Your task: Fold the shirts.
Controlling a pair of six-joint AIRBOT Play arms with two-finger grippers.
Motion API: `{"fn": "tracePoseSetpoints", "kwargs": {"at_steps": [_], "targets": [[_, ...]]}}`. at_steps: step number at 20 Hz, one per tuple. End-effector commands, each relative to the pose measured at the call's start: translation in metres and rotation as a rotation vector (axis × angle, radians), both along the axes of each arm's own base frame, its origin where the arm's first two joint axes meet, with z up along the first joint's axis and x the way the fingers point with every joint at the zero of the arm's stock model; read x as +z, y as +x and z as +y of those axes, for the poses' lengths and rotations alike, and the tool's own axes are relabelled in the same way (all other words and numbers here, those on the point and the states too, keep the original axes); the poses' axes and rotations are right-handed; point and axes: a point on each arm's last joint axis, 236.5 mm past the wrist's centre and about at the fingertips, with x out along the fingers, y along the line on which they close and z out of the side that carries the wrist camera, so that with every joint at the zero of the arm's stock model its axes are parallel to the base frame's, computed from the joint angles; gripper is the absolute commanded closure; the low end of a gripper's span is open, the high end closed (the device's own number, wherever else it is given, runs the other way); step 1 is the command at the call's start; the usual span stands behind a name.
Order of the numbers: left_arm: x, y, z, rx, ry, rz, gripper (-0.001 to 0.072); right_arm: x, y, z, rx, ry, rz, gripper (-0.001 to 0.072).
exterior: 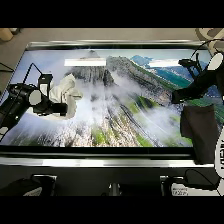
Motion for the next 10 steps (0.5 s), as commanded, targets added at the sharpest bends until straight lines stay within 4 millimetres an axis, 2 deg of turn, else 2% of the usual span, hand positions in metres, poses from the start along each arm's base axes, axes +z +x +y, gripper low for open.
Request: {"fn": "tracePoseSetpoints", "kwargs": {"at_steps": [1, 5, 7, 9, 10], "targets": [[0.0, 0.005, -0.002, -0.004, -0.006, -0.019, 0.0015, 0.0, 0.0, 0.0, -0.001, 0.001, 0.0, 0.0029], [0.003, 0.018, -0.007, -0.014, -0.024, -0.071, 0.0015, 0.003, 0.019, -0.002, -0.052, 0.0, -0.076, 0.003], [0.004, 0.023, -0.009, -0.018, -0.03, -0.094, 0.0015, 0.003, 0.02, -0.002, -0.053, -0.001, -0.081, 0.003], [0.013, 0.046, -0.008, -0.027, -0.037, -0.194, 0.0015, 0.003, 0.021, -0.002, -0.053, 0.0, -0.085, 0.003], [0.016, 0.056, 0.0, -0.006, -0.036, -0.216, 0.0013, 0.005, 0.029, -0.003, -0.056, -0.003, -0.121, 0.003]]}}
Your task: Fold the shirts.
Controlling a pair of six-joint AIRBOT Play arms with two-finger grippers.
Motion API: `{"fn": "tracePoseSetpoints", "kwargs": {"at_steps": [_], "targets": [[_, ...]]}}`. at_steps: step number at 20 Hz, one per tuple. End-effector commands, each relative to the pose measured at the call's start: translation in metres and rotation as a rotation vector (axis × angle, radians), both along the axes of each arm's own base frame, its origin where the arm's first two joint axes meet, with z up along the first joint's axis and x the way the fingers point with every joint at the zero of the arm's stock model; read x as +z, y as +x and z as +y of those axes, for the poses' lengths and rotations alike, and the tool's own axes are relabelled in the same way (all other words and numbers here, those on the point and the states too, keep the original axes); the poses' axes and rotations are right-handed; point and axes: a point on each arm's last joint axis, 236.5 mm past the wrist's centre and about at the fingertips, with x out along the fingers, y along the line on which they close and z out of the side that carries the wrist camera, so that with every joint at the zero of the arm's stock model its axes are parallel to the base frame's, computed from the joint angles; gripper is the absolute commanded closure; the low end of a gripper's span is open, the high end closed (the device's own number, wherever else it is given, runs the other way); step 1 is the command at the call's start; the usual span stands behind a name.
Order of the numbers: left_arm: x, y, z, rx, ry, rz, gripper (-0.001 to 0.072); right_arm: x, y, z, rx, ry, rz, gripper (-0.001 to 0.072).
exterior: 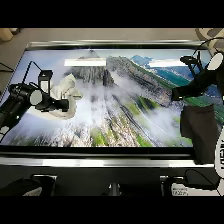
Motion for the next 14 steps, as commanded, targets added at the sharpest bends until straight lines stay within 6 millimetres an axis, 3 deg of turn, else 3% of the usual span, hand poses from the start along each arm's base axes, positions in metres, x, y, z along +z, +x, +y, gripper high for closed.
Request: {"fn": "tracePoseSetpoints", "kwargs": {"at_steps": [1, 3, 4, 7, 10, 11, 12, 13, 14], "targets": [[0.009, 0.033, 0.024, 0.056, -0.001, -0.09, -0.0001, 0.006, 0.023, -0.002, -0.014, -0.007, -0.1, 0.003], [-0.005, 0.041, 0.067, 0.202, -0.033, -0.01, -0.0003, 0.008, 0.029, 0.0, -0.015, 0.001, -0.126, 0.0029], [-0.021, 0.04, 0.076, 0.292, -0.132, 0.064, -0.0003, 0.01, 0.034, 0.0, -0.018, 0.003, -0.151, 0.003], [-0.067, 0.039, 0.06, 0.446, -0.434, 0.247, -0.0003, 0.012, 0.038, 0.004, -0.018, 0.021, -0.168, 0.003], [-0.101, 0.047, 0.042, 0.407, -0.458, 0.29, 0.0005, 0.011, 0.036, 0.004, -0.002, 0.018, -0.159, 0.0034], [-0.105, 0.05, 0.033, 0.38, -0.461, 0.287, 0.0125, 0.011, 0.036, 0.005, 0.019, 0.013, -0.161, 0.0046], [-0.103, 0.054, 0.024, 0.342, -0.465, 0.268, 0.0511, 0.011, 0.036, 0.005, 0.036, 0.009, -0.163, 0.0046], [-0.095, 0.062, 0.017, 0.312, -0.472, 0.232, 0.0648, 0.012, 0.036, 0.004, 0.04, 0.007, -0.165, 0.0046], [-0.076, 0.075, 0.01, 0.269, -0.476, 0.171, 0.0667, 0.013, 0.038, 0.004, 0.04, 0.005, -0.175, 0.0046]]}}
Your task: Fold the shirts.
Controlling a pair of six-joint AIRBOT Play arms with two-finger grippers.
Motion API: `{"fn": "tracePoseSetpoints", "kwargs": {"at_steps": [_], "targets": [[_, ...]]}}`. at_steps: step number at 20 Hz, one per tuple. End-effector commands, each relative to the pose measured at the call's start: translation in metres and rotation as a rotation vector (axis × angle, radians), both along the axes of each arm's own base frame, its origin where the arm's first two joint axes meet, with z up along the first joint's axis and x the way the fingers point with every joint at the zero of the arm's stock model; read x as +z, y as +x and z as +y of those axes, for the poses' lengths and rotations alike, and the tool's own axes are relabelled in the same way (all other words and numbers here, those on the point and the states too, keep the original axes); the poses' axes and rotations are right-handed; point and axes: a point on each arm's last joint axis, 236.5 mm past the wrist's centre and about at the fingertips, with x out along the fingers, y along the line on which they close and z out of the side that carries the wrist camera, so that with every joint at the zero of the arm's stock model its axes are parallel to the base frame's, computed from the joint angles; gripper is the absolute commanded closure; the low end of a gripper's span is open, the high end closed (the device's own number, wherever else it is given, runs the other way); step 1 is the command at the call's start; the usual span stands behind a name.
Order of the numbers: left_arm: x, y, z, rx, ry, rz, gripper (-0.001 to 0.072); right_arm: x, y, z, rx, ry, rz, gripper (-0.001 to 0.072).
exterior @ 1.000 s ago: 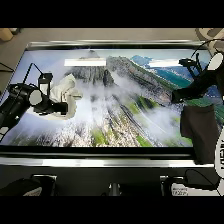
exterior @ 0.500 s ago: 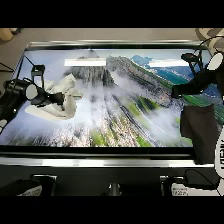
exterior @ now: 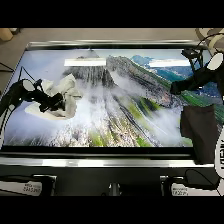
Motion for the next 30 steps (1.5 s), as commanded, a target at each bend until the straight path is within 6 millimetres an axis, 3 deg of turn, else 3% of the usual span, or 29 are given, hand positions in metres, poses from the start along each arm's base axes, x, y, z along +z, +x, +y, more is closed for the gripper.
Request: {"fn": "tracePoseSetpoints", "kwargs": {"at_steps": [1, 3, 5, 6, 8, 9, 10, 11, 12, 13, 14, 16, 18, 21, 23, 24, 25, 27, 30], "targets": [[0.041, 0.036, -0.028, -0.101, -0.037, -0.179, 0.0678, 0.004, 0.002, 0.001, 0.034, -0.011, -0.018, 0.0048], [0.14, 0.066, -0.05, -0.242, -0.01, -0.449, 0.0679, 0.024, 0.002, 0.002, 0.065, -0.023, -0.071, 0.0048], [0.283, 0.072, -0.09, -0.375, -0.037, -0.799, 0.068, 0.075, 0.009, -0.001, 0.083, -0.069, -0.226, 0.0047], [0.364, 0.056, -0.113, -0.41, -0.079, -0.982, 0.068, 0.113, 0.011, -0.005, 0.085, -0.106, -0.337, 0.0047], [0.499, 0.001, -0.146, -0.448, -0.138, -1.318, 0.068, 0.196, 0.002, -0.011, 0.063, -0.175, -0.575, 0.0047], [0.544, -0.029, -0.155, -0.444, -0.173, -1.447, 0.0679, 0.235, -0.01, -0.013, 0.051, -0.201, -0.683, 0.0048], [0.574, -0.059, -0.163, -0.436, -0.221, -1.537, 0.068, 0.272, -0.027, -0.014, 0.038, -0.23, -0.783, 0.0049], [0.585, -0.082, -0.17, -0.441, -0.262, -1.573, 0.068, 0.302, -0.045, -0.014, 0.03, -0.247, -0.859, 0.0049], [0.58, -0.096, -0.178, -0.458, -0.289, -1.563, 0.068, 0.325, -0.066, -0.012, 0.024, -0.259, -0.918, 0.0049], [0.56, -0.103, -0.188, -0.495, -0.305, -1.507, 0.068, 0.34, -0.086, -0.011, 0.02, -0.271, -0.952, 0.0049], [0.53, -0.106, -0.199, -0.543, -0.306, -1.419, 0.068, 0.347, -0.102, -0.011, 0.017, -0.282, -0.963, 0.0049], [0.437, -0.104, -0.214, -0.641, -0.263, -1.126, 0.068, 0.337, -0.122, -0.009, 0.025, -0.275, -0.904, 0.0049], [0.329, -0.104, -0.212, -0.716, -0.17, -0.83, 0.068, 0.287, -0.132, -0.006, 0.05, -0.24, -0.692, 0.0049], [0.175, -0.115, -0.2, -0.718, -0.106, -0.498, 0.0679, 0.173, -0.129, 0.002, 0.109, -0.157, -0.307, 0.005], [0.084, -0.137, -0.192, -0.653, -0.115, -0.328, 0.0679, 0.097, -0.116, 0.021, 0.165, -0.059, -0.161, 0.005], [0.05, -0.153, -0.185, -0.635, -0.114, -0.248, 0.068, 0.058, -0.113, 0.031, 0.17, 0.002, -0.094, 0.005], [0.026, -0.169, -0.175, -0.628, -0.104, -0.175, 0.068, 0.016, -0.118, 0.047, 0.174, 0.092, -0.005, 0.0046], [0.009, -0.188, -0.162, -0.632, -0.093, -0.092, 0.0679, -0.042, -0.145, 0.093, 0.248, 0.309, 0.17, 0.0033], [0.015, -0.186, -0.157, -0.662, -0.068, -0.113, 0.0679, -0.088, -0.183, 0.14, 0.28, 0.566, 0.325, 0.0029]]}}
